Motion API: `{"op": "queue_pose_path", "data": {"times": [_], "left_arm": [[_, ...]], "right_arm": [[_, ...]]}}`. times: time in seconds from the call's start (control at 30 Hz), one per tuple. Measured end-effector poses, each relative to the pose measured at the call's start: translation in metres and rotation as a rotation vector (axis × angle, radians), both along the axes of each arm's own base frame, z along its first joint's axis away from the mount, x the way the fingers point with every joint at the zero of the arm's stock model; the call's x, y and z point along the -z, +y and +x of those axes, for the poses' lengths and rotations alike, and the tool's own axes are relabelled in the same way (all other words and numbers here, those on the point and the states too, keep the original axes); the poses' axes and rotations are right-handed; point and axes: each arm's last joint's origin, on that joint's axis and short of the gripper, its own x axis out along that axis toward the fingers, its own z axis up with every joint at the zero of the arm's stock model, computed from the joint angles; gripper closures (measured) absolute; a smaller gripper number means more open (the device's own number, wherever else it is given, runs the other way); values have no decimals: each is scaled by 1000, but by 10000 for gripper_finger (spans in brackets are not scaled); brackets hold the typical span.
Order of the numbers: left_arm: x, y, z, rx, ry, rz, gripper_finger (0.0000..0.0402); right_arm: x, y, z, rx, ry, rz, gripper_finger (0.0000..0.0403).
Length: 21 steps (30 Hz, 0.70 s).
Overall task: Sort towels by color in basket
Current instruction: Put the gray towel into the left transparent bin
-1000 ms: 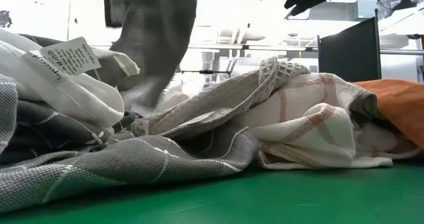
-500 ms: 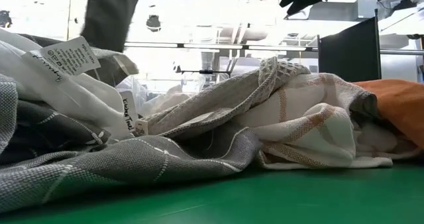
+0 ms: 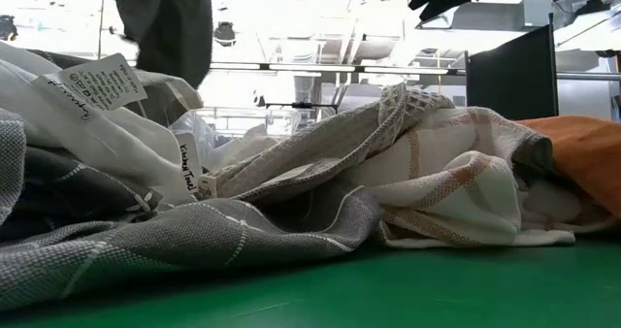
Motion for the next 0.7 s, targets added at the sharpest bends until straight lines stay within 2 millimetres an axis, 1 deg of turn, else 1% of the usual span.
{"op": "queue_pose_path", "data": {"times": [0.1,0.17,0.27,0.33,0.5,0.6,0.7], "left_arm": [[24,7,7,12,-41,-61,401],[44,12,8,-17,-43,-111,401],[72,21,5,-49,-52,-201,401],[85,26,0,-90,-55,-259,401],[102,33,-15,-255,-29,-397,401],[103,34,-24,-335,13,-471,401],[98,36,-27,-388,88,-494,401]], "right_arm": [[0,0,0,0,0,-1,117],[0,0,0,-2,1,-2,117],[0,1,0,-9,4,-5,117],[0,1,0,-21,8,-2,117],[0,3,0,-40,7,9,117],[0,4,1,-47,6,11,117],[0,4,1,-42,1,20,117]]}}
